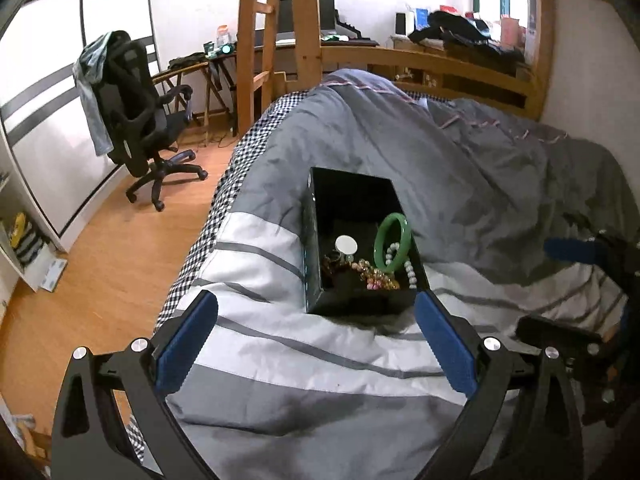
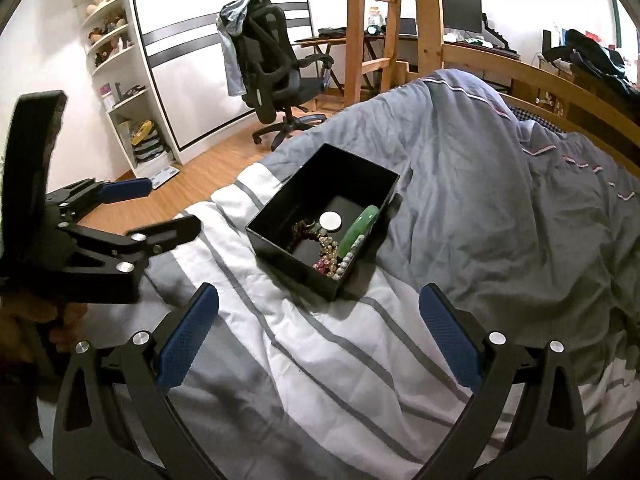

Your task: Organize jewelry

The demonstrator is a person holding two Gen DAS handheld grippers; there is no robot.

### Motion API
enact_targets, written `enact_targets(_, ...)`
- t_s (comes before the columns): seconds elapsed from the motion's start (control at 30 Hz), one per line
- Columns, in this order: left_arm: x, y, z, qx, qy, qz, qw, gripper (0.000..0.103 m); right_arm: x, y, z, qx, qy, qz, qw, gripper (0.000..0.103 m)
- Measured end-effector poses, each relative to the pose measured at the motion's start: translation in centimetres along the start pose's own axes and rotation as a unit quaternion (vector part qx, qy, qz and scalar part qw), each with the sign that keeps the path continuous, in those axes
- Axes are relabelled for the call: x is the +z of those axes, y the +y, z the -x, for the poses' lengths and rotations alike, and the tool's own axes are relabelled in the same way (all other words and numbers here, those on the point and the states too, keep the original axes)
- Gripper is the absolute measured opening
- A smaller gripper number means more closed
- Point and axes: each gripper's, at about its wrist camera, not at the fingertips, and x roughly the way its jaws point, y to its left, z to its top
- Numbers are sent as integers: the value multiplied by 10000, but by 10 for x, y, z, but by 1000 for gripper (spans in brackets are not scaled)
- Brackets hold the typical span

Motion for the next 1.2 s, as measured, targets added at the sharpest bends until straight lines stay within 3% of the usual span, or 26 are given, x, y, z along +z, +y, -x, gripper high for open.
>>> enact_targets(0.13, -1, -14, -6, 116, 123, -244, 9996, 97, -4, 0, 1, -66, 22, 39, 10000, 99)
enact_targets(0.3, -5, -34, 4, 225, -84, -751, 9969, 97, -5, -3, 7, -104, -21, -20, 9999, 99)
enact_targets(0.73, -2, -4, 3, -17, 107, -342, 9994, 97, -12, -20, 15, -229, -95, -192, 9995, 99)
enact_targets(0.9, -4, 2, -5, 58, 291, -388, 9988, 97, -12, -21, 17, -187, -146, -219, 9995, 99)
enact_targets(1.2, -7, -7, -4, 258, 253, -543, 9979, 97, -13, -19, 18, -164, -136, -183, 9996, 99)
